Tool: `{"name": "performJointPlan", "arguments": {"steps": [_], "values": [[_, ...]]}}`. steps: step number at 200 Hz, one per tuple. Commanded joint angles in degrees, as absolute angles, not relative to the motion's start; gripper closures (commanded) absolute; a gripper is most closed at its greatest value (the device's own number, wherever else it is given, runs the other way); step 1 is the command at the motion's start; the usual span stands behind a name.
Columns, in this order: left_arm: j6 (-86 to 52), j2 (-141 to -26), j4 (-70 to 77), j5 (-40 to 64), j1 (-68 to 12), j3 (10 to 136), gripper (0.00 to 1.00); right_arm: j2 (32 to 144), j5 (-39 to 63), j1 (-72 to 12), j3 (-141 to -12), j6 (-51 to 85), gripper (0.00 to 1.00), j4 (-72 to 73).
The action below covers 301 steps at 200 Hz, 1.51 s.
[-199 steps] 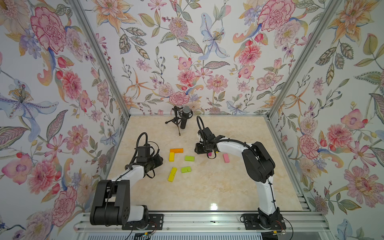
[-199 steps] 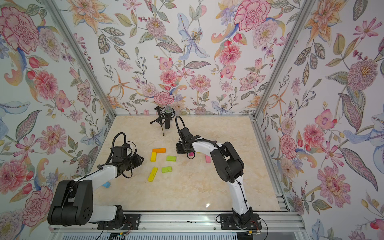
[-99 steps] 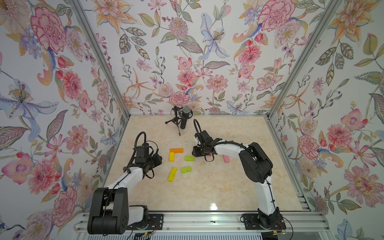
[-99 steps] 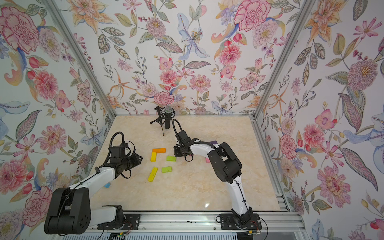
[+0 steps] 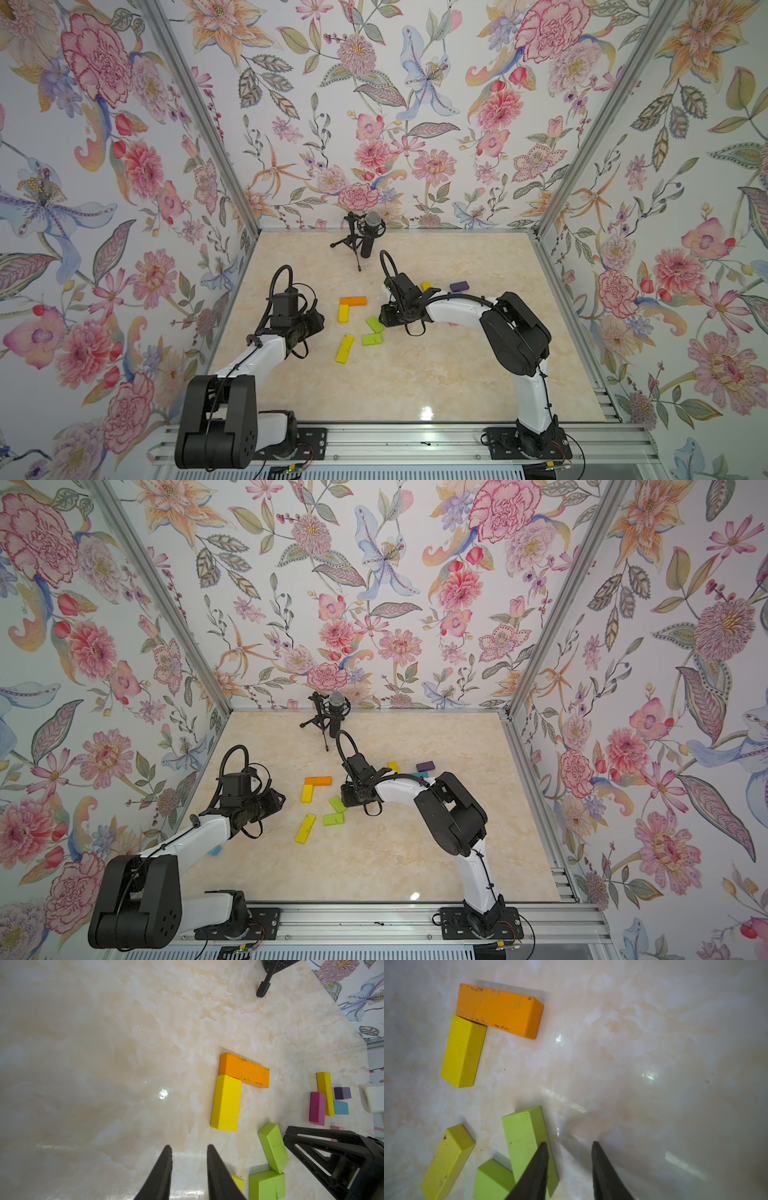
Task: Assemble the letter p with building blocks
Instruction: Adjust the building block at the center of the board.
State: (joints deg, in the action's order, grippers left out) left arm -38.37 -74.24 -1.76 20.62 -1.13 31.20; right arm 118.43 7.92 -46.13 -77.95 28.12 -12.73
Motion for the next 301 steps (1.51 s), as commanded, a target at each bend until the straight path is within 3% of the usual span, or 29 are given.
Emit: {"name": "performJointPlan", "arguments": {"steps": [1, 100, 140, 153, 173, 198, 301], "values": [[-37.9, -74.4, -1.4, 20.9, -0.6, 30.3, 0.68, 119.4, 7.0, -46.9, -74.6, 30.5, 0.65, -19.6], [-37.6, -75.1, -0.4, 21.4, -0.6, 29.3, 0.69, 119.2, 8.9, -49.2, -74.1, 32.0, 0.65, -19.4], [-37.4, -75.6, -0.1, 21.5, -0.6, 29.1, 0.69, 117.7, 5.1, -49.3, -73.3, 32.3, 0.64, -19.5], [-37.4, -75.7, 0.0, 21.5, -0.5, 29.0, 0.69, 116.0, 3.7, -49.3, -73.0, 32.3, 0.61, -19.6], [-37.4, -76.1, 0.3, 21.8, -0.6, 28.9, 0.69, 113.7, 0.3, -50.4, -73.4, 31.4, 0.47, -20.0], [-37.3, -76.7, 0.8, 22.1, -0.5, 29.1, 0.69, 114.4, -2.7, -52.2, -78.4, 30.8, 0.41, -24.9], [-37.7, -76.2, 3.8, 24.6, 1.1, 28.9, 0.69, 125.6, -7.7, -55.7, -97.3, 32.9, 0.40, -33.6]]}}
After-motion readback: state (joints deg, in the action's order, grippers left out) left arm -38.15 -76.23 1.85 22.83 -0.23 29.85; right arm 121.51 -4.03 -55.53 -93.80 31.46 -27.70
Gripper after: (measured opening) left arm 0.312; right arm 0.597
